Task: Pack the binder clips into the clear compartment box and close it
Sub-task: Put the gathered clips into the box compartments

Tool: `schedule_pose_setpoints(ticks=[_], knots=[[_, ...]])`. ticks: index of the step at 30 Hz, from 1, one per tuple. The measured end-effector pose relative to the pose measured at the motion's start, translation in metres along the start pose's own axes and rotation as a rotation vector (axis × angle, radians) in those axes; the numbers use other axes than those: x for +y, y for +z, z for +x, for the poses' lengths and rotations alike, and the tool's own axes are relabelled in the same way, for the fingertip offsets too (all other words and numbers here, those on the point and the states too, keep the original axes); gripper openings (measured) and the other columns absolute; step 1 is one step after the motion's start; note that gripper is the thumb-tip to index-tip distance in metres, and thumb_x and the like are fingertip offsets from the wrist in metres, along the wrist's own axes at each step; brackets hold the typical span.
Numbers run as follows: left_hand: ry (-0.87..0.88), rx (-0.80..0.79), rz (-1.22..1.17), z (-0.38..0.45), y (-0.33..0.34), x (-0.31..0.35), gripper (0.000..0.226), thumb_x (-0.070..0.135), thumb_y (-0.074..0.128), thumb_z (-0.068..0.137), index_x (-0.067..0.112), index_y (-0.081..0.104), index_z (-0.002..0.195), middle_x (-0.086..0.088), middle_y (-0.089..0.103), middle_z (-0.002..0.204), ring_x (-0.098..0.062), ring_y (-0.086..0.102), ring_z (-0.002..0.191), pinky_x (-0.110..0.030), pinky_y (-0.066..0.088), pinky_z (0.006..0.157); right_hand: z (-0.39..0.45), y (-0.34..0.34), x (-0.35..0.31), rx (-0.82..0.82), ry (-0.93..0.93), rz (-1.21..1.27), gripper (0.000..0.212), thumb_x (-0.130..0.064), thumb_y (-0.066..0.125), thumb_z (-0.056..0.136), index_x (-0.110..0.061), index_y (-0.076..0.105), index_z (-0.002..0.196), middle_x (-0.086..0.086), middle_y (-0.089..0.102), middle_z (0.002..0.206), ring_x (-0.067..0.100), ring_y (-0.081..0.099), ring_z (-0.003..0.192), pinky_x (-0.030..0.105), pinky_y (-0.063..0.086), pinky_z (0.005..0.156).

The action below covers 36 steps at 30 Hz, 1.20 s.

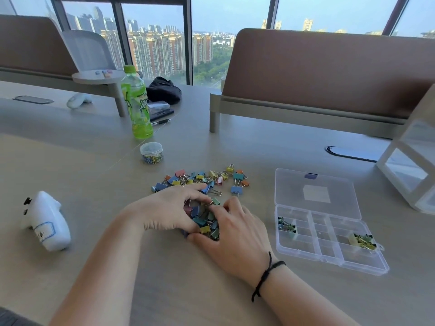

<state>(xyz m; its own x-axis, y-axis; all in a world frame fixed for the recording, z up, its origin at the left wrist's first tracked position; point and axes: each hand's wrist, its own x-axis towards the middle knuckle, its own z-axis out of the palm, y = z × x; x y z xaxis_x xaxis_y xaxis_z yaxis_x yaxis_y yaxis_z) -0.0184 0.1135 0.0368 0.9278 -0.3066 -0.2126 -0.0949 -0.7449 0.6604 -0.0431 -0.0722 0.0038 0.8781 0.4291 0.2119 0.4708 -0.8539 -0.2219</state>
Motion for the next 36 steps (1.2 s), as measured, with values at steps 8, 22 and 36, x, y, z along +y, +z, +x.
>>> schedule_pose_setpoints(ticks=[8, 22, 36], knots=[[-0.015, 0.172, -0.020, 0.005, 0.005, 0.000, 0.048, 0.015, 0.067, 0.085, 0.042, 0.060, 0.124, 0.023, 0.047, 0.140, 0.003, 0.045, 0.125, -0.015, 0.034, 0.100, 0.003, 0.003, 0.005, 0.070, -0.030, -0.025, 0.037, -0.058, 0.041, 0.092, -0.025, 0.054, 0.105, -0.005, 0.050, 0.101, 0.018, 0.057, 0.088, 0.032, 0.046, 0.063], [0.120, 0.667, -0.170, 0.018, 0.028, 0.022, 0.025, 0.016, 0.059, 0.089, 0.040, 0.065, 0.088, 0.019, 0.069, 0.104, -0.014, 0.062, 0.106, -0.035, 0.049, 0.095, 0.002, -0.007, 0.009, 0.031, -0.159, -0.117, 0.024, -0.041, 0.036, 0.093, -0.020, 0.034, 0.083, -0.006, 0.039, 0.072, 0.024, 0.038, 0.058, 0.030, 0.017, 0.046], [0.389, 0.799, -0.019, 0.022, 0.059, 0.042, 0.011, 0.010, 0.068, 0.087, 0.020, 0.070, 0.090, 0.015, 0.071, 0.080, -0.007, 0.064, 0.072, -0.002, 0.036, 0.081, -0.006, 0.002, 0.019, 0.114, -0.216, -0.023, 0.022, -0.028, 0.043, 0.092, -0.019, 0.039, 0.072, 0.003, 0.054, 0.061, 0.035, 0.049, 0.053, 0.031, 0.027, 0.048]])
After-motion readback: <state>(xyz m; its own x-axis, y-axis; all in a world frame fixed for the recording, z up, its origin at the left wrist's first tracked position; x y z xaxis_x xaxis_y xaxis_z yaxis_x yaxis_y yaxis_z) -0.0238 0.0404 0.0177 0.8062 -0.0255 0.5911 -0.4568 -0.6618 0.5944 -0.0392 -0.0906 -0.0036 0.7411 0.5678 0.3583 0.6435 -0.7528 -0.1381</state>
